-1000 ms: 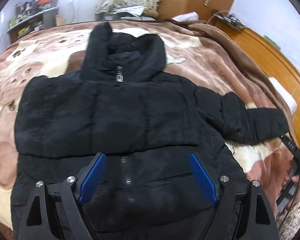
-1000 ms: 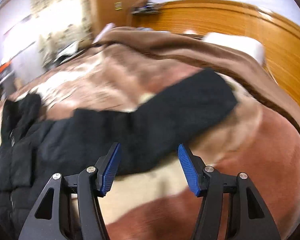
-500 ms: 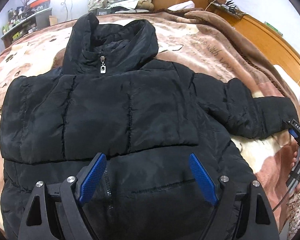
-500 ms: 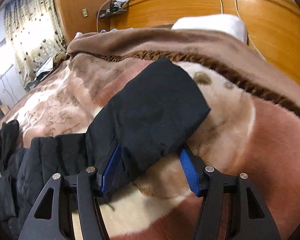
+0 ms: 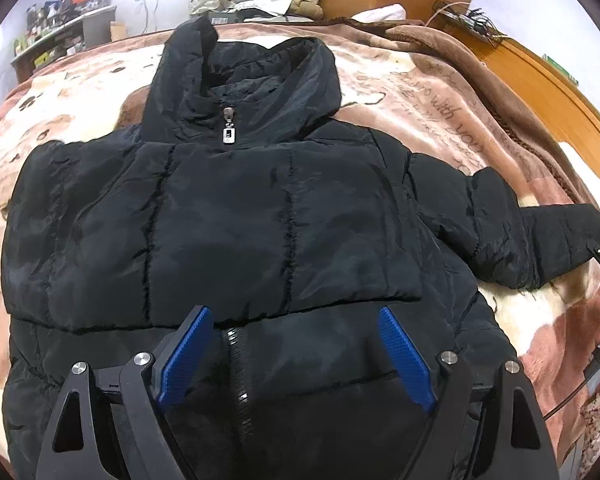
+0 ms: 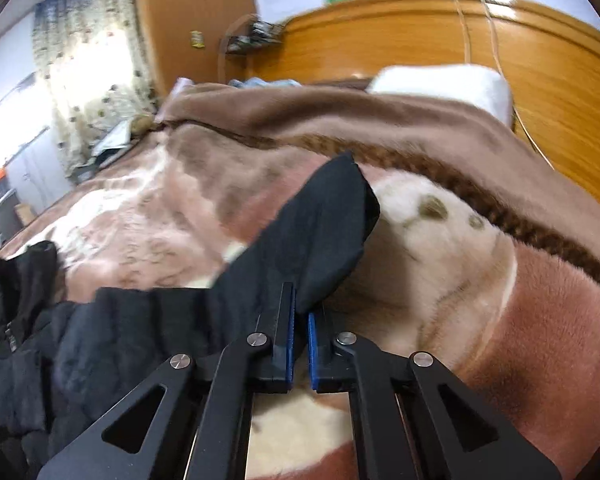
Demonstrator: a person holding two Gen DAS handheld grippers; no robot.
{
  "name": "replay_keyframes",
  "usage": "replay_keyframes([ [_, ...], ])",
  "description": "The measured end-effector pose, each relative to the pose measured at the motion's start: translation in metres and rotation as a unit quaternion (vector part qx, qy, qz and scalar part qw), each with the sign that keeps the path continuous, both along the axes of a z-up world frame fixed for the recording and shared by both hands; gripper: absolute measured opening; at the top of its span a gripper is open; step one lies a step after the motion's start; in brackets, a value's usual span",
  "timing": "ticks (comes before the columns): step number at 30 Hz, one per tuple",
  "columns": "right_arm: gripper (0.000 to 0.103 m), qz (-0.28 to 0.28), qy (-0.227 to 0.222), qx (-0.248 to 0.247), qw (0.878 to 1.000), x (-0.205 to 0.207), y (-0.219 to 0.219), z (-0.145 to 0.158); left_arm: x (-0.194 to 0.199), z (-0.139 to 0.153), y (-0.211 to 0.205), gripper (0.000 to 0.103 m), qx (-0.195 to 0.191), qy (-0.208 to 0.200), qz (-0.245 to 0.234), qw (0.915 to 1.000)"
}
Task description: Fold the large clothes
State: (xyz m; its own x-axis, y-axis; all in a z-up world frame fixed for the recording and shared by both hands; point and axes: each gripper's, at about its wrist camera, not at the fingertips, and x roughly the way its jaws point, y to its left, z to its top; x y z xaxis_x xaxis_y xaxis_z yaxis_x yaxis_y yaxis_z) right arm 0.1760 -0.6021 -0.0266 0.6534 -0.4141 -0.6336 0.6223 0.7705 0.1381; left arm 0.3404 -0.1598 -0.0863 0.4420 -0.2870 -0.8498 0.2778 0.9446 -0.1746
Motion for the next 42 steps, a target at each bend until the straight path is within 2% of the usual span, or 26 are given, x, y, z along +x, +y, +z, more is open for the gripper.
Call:
replay_keyframes([
  [5,0.004,0.061,-0.026,-0.011,0.998,0.01,0.039,0.025,-0.001,0.006,0.018,0.085,-0.011,-0.002,0.015,0.9998],
  [10,0.004,0.13,-0.053,-0.006,0.99,0.028,0.088,0.047,-0.003,0.016,0.037,0.085,-0.021,-0.009,0.023,0.9995],
  [19,0.004,0.252,-0.056,0.002,0.966,0.066,0.182,0.05,0.001,0.027,0.084,0.085,-0.056,-0.012,0.055,0.9968],
  [27,0.004,0.347,-0.044,0.014,0.937,0.095,0.265,0.042,0.005,0.032,0.132,0.085,-0.067,-0.018,0.095,0.993],
  [34,0.004,0.405,-0.014,0.043,0.913,0.116,0.324,0.012,0.009,0.03,0.175,0.085,-0.083,-0.018,0.132,0.9876],
  [40,0.004,0.432,0.014,0.08,0.898,0.131,0.356,-0.016,0.012,0.023,0.2,0.085,-0.094,-0.008,0.151,0.9841],
  [42,0.004,0.431,0.024,0.093,0.897,0.136,0.361,-0.024,0.013,0.021,0.202,0.085,-0.096,-0.004,0.152,0.9837],
])
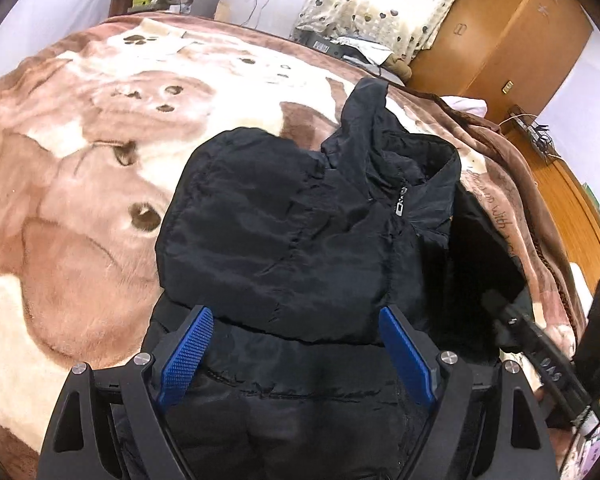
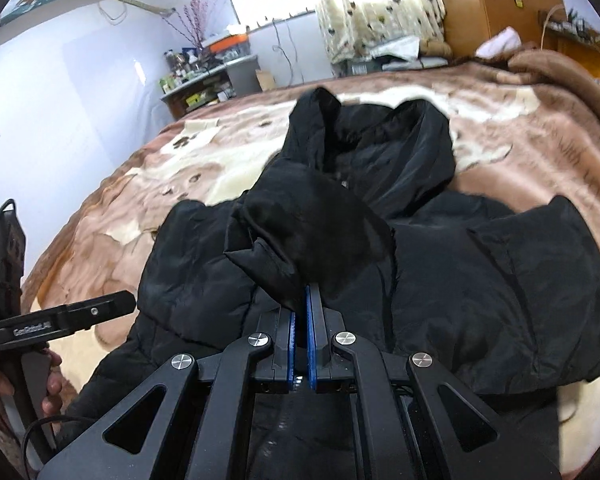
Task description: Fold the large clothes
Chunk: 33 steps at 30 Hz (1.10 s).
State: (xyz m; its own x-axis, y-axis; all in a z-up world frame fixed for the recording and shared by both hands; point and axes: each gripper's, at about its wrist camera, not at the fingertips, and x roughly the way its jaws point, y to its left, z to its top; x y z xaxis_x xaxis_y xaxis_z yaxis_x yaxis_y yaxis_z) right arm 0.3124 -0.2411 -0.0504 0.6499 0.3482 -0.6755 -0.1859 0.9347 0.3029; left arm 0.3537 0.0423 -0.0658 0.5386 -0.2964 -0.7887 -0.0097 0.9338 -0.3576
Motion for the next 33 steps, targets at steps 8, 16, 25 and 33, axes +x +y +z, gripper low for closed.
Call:
replay_keyframes([
  [8,0.02,0.019,0.037,0.027,0.999,-0.001,-0.001,-0.009,0.011,-0.001,-0.018,0.091,-0.04,0.017,-0.035,0.9984],
  [16,0.044,0.023,0.005,0.025,0.999,-0.04,-0.044,0.023,0.034,-0.004,-0.059,0.092,-0.02,0.038,-0.092,0.9948],
  [25,0.047,-0.099,-0.024,-0.032,0.994,-0.103,-0.146,0.056,0.061,-0.021,-0.12,0.092,0.025,0.057,-0.129,0.9897],
  [33,0.053,-0.176,-0.014,-0.112,0.978,-0.137,-0.205,0.063,0.071,-0.037,-0.142,0.051,0.048,0.079,-0.1,0.9907],
])
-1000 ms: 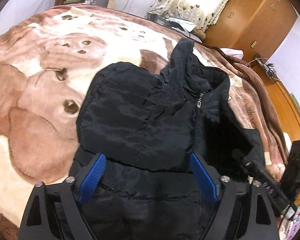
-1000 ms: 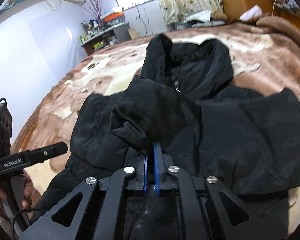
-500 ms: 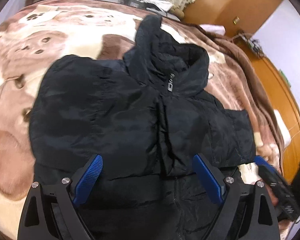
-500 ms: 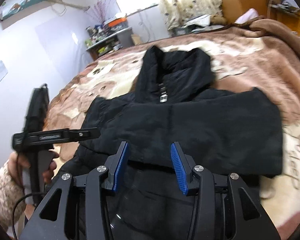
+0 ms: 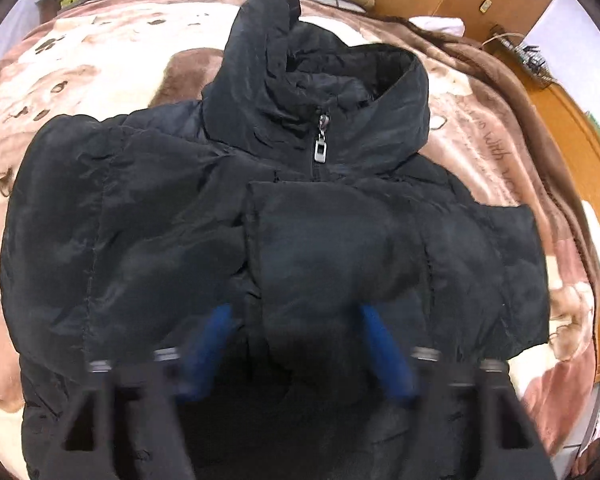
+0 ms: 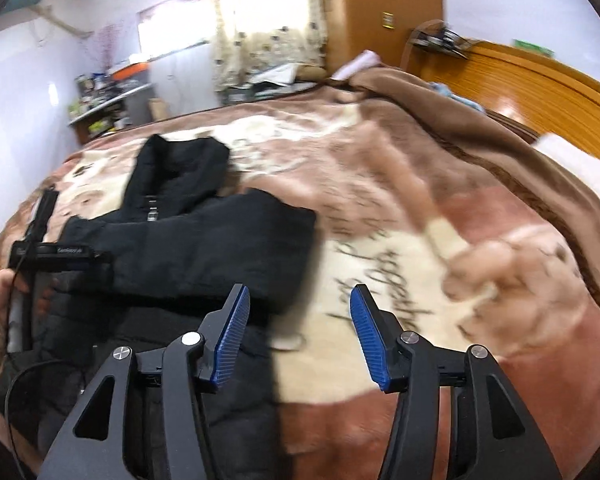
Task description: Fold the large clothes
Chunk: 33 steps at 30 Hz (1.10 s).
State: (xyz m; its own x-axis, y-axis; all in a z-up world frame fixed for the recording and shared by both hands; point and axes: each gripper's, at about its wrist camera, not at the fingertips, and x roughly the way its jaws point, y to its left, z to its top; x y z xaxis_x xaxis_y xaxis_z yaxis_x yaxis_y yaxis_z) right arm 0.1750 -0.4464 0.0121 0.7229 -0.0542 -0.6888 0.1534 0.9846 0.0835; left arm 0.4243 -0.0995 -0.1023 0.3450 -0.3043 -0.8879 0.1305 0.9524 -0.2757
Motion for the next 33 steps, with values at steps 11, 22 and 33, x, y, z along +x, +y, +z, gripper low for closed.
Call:
replay_keyframes([
  [11,0.053,0.0,0.008,0.051,0.999,0.011,0.012,-0.019,-0.011,0.047,0.019,0.007,-0.027,-0.064,0.002,0.9976],
  [22,0.053,0.024,0.013,0.047,0.999,0.046,0.043,-0.025,-0.016,0.079,0.096,0.007,-0.047,-0.107,0.051,0.9919],
  [33,0.053,0.078,0.047,0.041,0.995,0.114,0.091,-0.061,-0.005,0.012,0.118,0.009,0.012,-0.063,0.078,0.9949],
])
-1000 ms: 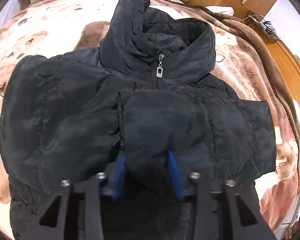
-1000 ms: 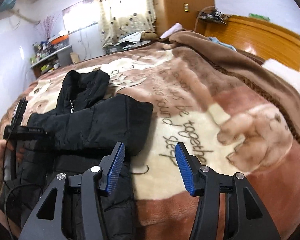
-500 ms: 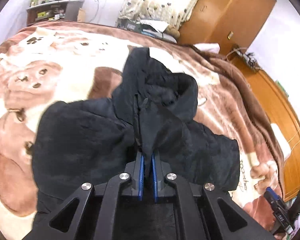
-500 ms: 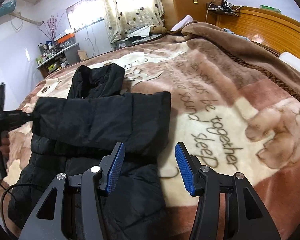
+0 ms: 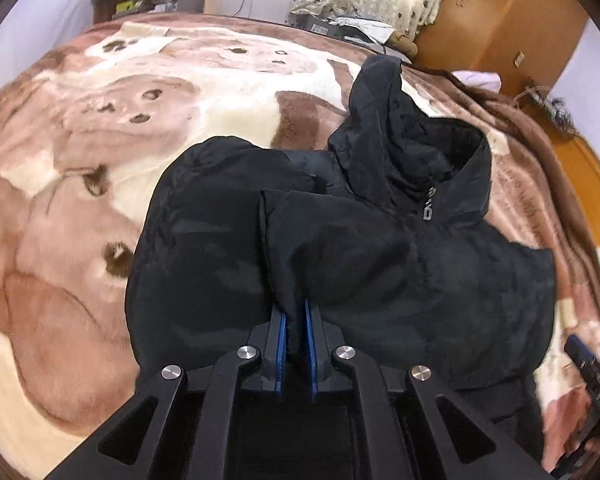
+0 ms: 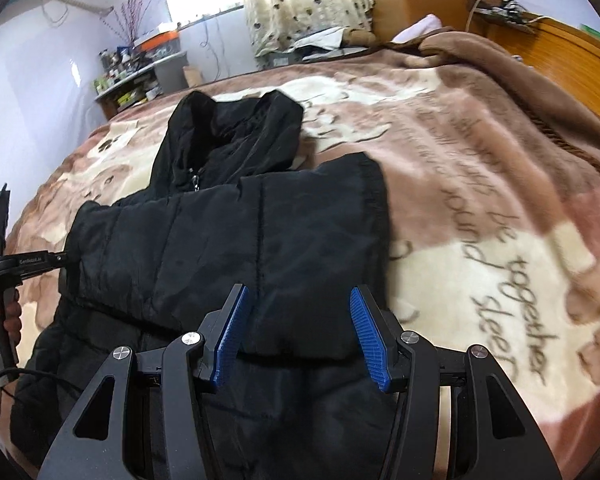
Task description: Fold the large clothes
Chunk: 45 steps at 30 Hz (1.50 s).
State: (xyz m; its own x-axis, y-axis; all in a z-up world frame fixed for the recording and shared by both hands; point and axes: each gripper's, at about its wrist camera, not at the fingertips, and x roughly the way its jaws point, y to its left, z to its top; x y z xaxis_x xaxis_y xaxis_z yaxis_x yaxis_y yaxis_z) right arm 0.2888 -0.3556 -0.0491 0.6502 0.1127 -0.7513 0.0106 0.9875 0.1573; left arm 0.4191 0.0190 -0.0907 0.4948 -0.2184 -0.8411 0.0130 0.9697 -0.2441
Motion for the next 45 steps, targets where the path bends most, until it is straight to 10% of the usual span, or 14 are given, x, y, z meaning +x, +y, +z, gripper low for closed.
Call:
replay_keyframes([
  [26,0.053,-0.01,0.085,-0.015,0.996,0.042,0.001,-0.063,0.018,-0.037,-0.006,0.017,0.033,0.032,-0.016,0.9988],
  [33,0.054,-0.037,0.056,0.013,0.998,0.013,-0.012,-0.026,0.001,-0.008,0.017,0.071,0.0,0.025,0.0,0.9997],
  [45,0.064,-0.038,-0.011,0.027,0.999,0.022,-0.032,0.055,0.023,0.064,0.038,0.084,-0.034,-0.008,-0.009,0.9993],
])
